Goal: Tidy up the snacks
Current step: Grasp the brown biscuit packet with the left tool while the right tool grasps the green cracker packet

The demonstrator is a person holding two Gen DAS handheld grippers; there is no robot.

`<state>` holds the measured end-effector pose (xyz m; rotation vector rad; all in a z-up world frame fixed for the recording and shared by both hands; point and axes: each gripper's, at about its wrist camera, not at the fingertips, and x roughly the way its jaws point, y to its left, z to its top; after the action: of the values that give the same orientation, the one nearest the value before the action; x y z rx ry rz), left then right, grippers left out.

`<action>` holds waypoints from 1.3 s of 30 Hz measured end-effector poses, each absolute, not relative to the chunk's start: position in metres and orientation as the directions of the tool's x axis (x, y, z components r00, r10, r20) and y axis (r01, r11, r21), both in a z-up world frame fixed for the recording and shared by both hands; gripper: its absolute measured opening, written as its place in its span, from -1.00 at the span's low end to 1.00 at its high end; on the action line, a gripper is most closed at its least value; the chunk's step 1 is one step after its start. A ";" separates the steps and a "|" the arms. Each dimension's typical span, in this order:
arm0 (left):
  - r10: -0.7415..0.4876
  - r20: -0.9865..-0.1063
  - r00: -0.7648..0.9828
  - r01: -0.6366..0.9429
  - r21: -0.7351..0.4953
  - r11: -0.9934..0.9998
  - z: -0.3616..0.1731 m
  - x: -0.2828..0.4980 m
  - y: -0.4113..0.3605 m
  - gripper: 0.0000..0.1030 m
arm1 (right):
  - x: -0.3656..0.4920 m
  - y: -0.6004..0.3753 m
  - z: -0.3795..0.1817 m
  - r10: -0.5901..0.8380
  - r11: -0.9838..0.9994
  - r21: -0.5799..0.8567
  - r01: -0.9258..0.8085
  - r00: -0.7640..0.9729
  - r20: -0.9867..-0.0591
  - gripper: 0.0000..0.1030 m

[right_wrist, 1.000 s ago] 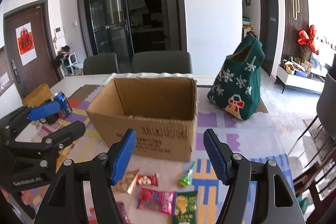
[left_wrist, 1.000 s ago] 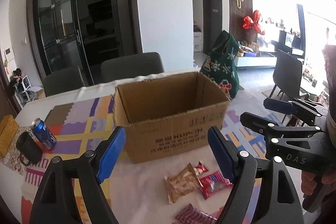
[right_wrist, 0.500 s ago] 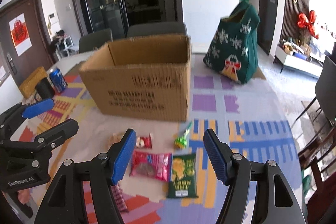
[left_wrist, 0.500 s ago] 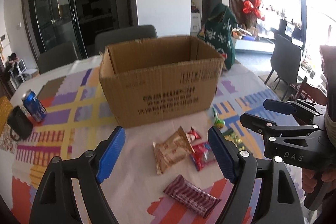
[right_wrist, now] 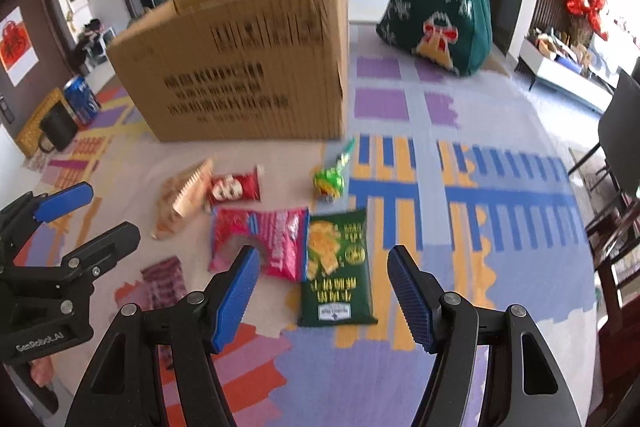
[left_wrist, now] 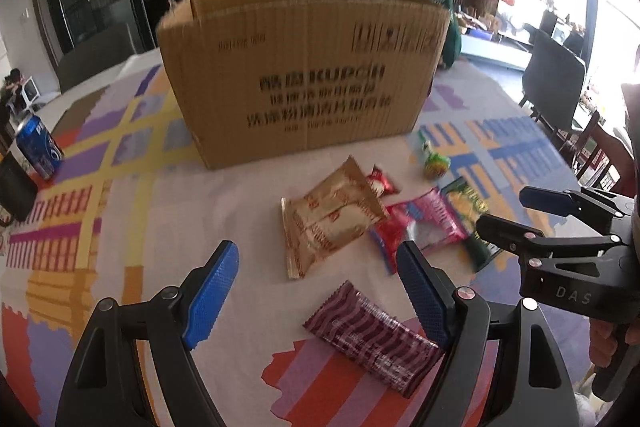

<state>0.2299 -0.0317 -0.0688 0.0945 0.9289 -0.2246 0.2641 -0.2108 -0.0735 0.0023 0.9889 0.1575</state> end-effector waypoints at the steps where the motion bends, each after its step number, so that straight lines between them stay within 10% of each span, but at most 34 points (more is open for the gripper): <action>1: -0.150 -0.807 0.572 0.231 -0.017 0.973 -0.072 0.230 -0.032 0.57 | 0.264 -0.210 -0.077 0.130 0.989 0.072 -0.130 0.530 -0.838 0.30; 27: -0.092 -0.840 0.535 0.242 0.048 0.969 -0.111 0.266 -0.045 0.54 | 0.269 -0.220 -0.116 0.026 0.998 -0.006 -0.069 0.455 -0.890 0.30; 39: -0.115 -0.852 0.511 0.231 0.008 0.973 -0.114 0.278 -0.047 -0.17 | 0.290 -0.222 -0.116 0.027 0.997 -0.008 -0.072 0.467 -0.884 0.23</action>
<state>0.2778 -0.0473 -0.1135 0.1260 1.0141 -0.2090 0.2895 -0.2216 -0.1163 -0.0461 1.0832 0.0603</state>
